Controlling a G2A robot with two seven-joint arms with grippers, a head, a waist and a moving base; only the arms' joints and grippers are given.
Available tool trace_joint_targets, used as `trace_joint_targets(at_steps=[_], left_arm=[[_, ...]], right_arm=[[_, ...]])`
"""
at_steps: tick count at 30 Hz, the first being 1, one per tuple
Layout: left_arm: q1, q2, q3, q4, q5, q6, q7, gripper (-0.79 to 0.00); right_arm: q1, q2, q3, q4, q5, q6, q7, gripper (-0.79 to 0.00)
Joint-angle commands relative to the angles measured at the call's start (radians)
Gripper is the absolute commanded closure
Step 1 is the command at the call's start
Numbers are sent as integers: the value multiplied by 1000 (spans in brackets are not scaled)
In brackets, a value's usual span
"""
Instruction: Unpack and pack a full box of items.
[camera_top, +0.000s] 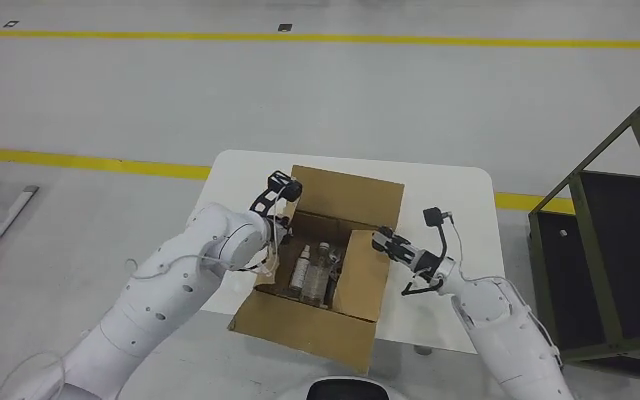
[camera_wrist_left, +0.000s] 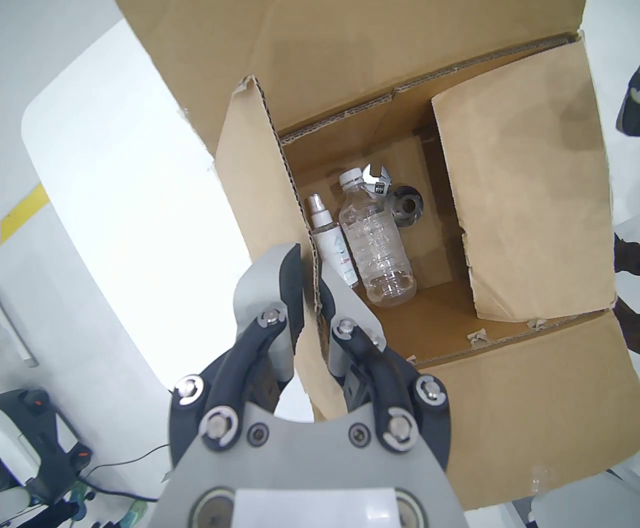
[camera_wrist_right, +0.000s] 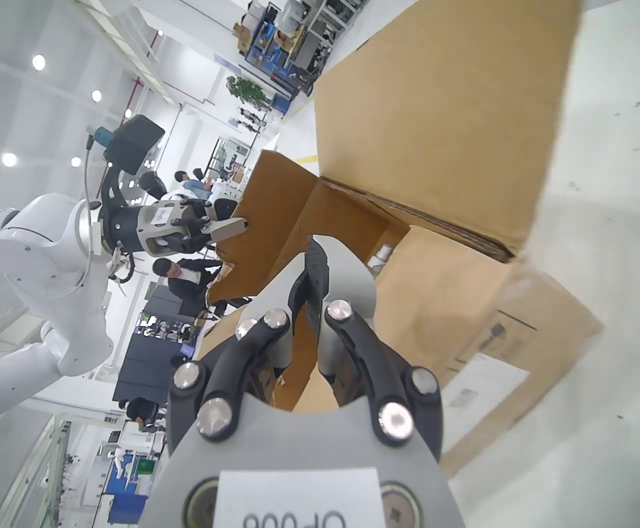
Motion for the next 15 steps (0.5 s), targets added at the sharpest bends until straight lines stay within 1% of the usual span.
trace_joint_targets(at_steps=[1, 2, 6, 9, 12, 15], left_arm=[[4, 5, -9, -6, 36, -14, -13, -745], [5, 6, -9, -5, 57, -22, -20, -785], [4, 8, -19, 8, 111, -32, -28, -785], [4, 9, -28, 21, 163, -18, -34, -785], [-5, 11, -34, 56, 246, -10, -47, -785], [-11, 12, -66, 105, 235, -11, -52, -785]], right_arm=[[13, -3, -22, 13, -11, 14, 21, 0], [18, -5, -34, 24, -4, 16, 31, 0], [47, -10, -64, 66, -15, 31, 61, 0], [56, -10, -68, 90, -16, 33, 66, 0], [58, -9, -64, 103, -22, 39, 63, 0], [58, -7, -59, 104, -28, 44, 64, 0]])
